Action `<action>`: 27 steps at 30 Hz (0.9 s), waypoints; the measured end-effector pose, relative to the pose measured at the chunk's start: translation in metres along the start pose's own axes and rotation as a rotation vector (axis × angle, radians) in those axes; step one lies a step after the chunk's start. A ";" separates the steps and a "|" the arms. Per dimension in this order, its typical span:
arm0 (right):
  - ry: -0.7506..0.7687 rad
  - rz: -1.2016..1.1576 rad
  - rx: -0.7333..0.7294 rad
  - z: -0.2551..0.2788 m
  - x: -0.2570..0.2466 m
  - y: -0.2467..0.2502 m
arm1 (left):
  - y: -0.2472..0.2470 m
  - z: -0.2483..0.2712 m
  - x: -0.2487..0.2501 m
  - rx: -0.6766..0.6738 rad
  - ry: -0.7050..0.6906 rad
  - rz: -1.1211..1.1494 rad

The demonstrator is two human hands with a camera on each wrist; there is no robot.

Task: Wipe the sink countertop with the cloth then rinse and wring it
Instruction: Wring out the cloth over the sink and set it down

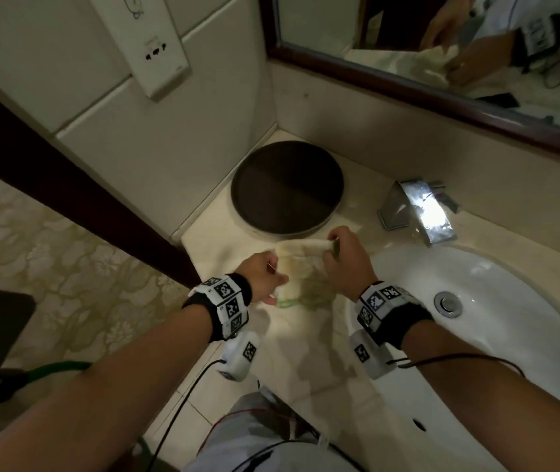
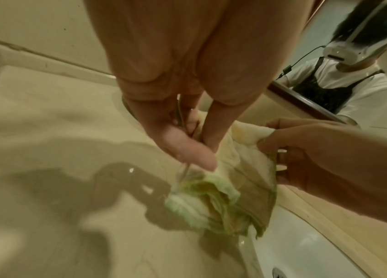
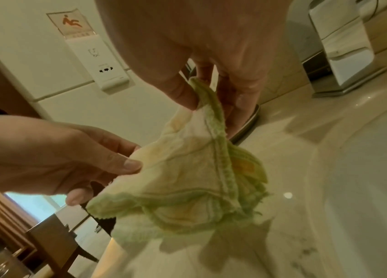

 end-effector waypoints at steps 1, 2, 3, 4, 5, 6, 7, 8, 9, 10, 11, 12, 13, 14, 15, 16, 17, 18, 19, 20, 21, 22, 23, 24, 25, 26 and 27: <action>-0.009 -0.008 0.011 -0.004 0.000 0.002 | 0.005 -0.001 0.005 0.011 -0.013 0.017; -0.023 -0.021 0.022 -0.008 0.001 0.002 | 0.009 -0.003 0.009 0.025 -0.025 0.022; -0.043 -0.041 0.031 -0.011 0.002 0.003 | 0.013 -0.006 0.013 0.034 -0.039 0.015; -0.063 -0.069 0.042 -0.014 0.002 0.003 | 0.016 -0.009 0.018 0.037 -0.049 0.002; -0.083 -0.097 0.052 -0.018 0.003 0.002 | 0.019 -0.012 0.021 0.041 -0.054 -0.009; -0.101 -0.119 0.059 -0.022 0.003 0.001 | 0.023 -0.016 0.024 0.047 -0.054 -0.014; -0.117 -0.128 0.061 -0.027 0.002 0.000 | 0.027 -0.021 0.027 0.053 -0.052 -0.016; -0.124 -0.123 0.062 -0.033 0.001 -0.001 | 0.031 -0.025 0.031 0.055 -0.051 -0.018; -0.124 -0.109 0.064 -0.039 0.000 -0.003 | 0.035 -0.029 0.035 0.056 -0.054 -0.024; -0.122 -0.094 0.071 -0.047 -0.001 -0.004 | 0.039 -0.034 0.040 0.057 -0.060 -0.035; -0.122 -0.085 0.078 -0.055 -0.002 -0.005 | 0.044 -0.039 0.044 0.059 -0.064 -0.047; -0.123 -0.080 0.077 -0.063 -0.002 -0.007 | 0.049 -0.045 0.048 0.063 -0.066 -0.056; -0.123 -0.074 0.070 -0.072 -0.002 -0.010 | 0.054 -0.050 0.053 0.064 -0.066 -0.061; -0.124 -0.060 0.060 -0.082 -0.003 -0.012 | 0.059 -0.056 0.058 0.064 -0.067 -0.066; -0.128 -0.038 0.052 -0.092 -0.003 -0.014 | 0.064 -0.063 0.063 0.065 -0.070 -0.072; -0.136 -0.015 0.055 -0.102 -0.003 -0.015 | 0.069 -0.070 0.068 0.066 -0.072 -0.079; -0.148 0.000 0.068 -0.111 -0.003 -0.015 | 0.073 -0.077 0.073 0.067 -0.071 -0.085; -0.162 0.006 0.081 -0.120 -0.003 -0.014 | 0.077 -0.084 0.078 0.060 -0.070 -0.083; -0.178 0.006 0.087 -0.127 -0.002 -0.014 | 0.080 -0.091 0.083 0.050 -0.067 -0.073; -0.191 0.008 0.087 -0.135 0.000 -0.014 | 0.083 -0.099 0.088 0.041 -0.065 -0.060; -0.200 0.014 0.085 -0.143 0.002 -0.015 | 0.086 -0.107 0.092 0.037 -0.061 -0.047; -0.207 0.022 0.086 -0.150 0.003 -0.015 | 0.089 -0.114 0.096 0.037 -0.055 -0.037; -0.218 0.029 0.095 -0.156 0.005 -0.015 | 0.091 -0.122 0.099 0.037 -0.049 -0.028; -0.234 0.033 0.113 -0.162 0.007 -0.014 | 0.094 -0.129 0.101 0.036 -0.042 -0.023; -0.253 0.034 0.135 -0.168 0.009 -0.013 | 0.095 -0.136 0.104 0.033 -0.034 -0.019; -0.271 0.034 0.153 -0.172 0.012 -0.013 | 0.097 -0.143 0.106 0.028 -0.028 -0.016; -0.283 0.030 0.165 -0.177 0.013 -0.013 | 0.098 -0.149 0.108 0.025 -0.024 -0.014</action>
Point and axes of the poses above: each hand's wrist, its own z-axis away from the middle knuckle, its own y-axis out of the back of the hand, x = y × z, the point moved 10 cm from there along -z, towards the middle knuckle, and after that the axes turned 11 degrees about y, right-handed, at the moved point
